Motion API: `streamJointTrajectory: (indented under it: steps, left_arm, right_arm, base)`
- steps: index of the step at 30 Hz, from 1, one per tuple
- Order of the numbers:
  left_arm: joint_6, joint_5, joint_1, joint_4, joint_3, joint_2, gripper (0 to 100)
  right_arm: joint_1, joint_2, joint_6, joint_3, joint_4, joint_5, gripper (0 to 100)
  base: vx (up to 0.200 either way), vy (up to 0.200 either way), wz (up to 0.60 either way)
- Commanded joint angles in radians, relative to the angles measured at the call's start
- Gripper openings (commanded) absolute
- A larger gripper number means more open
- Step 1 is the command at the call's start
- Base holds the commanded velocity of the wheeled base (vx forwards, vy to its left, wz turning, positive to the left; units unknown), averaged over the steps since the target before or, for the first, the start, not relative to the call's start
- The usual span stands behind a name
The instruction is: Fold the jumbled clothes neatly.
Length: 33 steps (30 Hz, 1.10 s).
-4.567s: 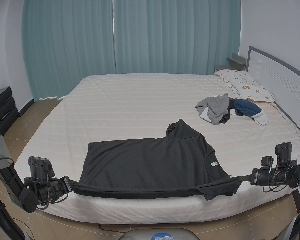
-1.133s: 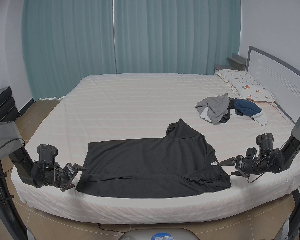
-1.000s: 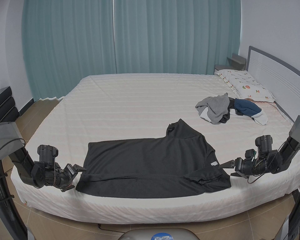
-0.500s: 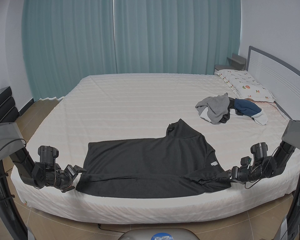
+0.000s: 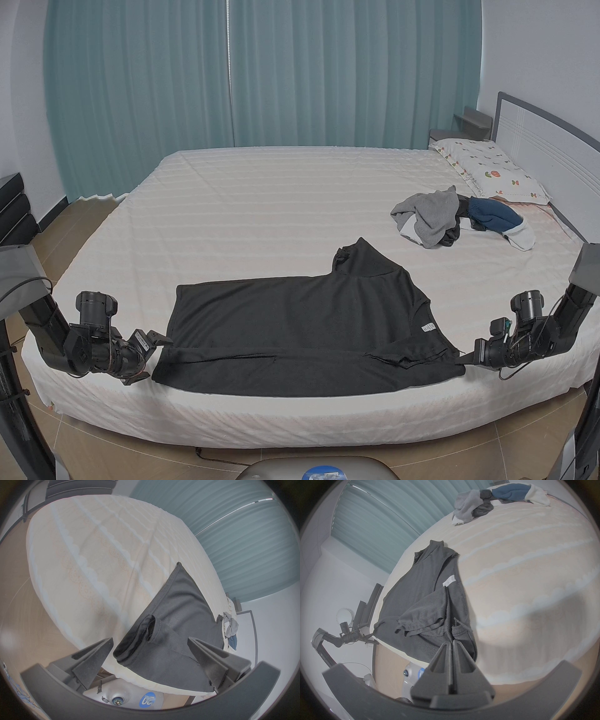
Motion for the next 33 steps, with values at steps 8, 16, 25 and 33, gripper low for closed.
streamJointTrajectory:
  steps: [8,16,25,33]
  left_arm:
    - [0.001,0.005,0.002,0.002,-0.032,-0.008,100]
    - [0.001,0.005,-0.008,0.019,-0.091,0.012,100]
    - [-0.005,0.014,-0.081,0.062,-0.12,0.012,100]
    - [-0.042,0.026,-0.133,0.072,-0.1,-0.089,100]
  right_arm:
    - [-0.009,0.004,-0.01,0.018,-0.004,0.001,0]
    - [-0.006,-0.001,-0.01,0.009,-0.004,0.004,100]
    - [-0.016,-0.064,0.03,0.012,-0.006,0.016,100]
    - [0.025,-0.174,0.249,0.021,-0.006,0.022,100]
  base:
    - [0.0,0.0,0.0]
    - [0.0,0.0,0.0]
    - [0.0,0.0,0.0]
    - [0.0,0.0,0.0]
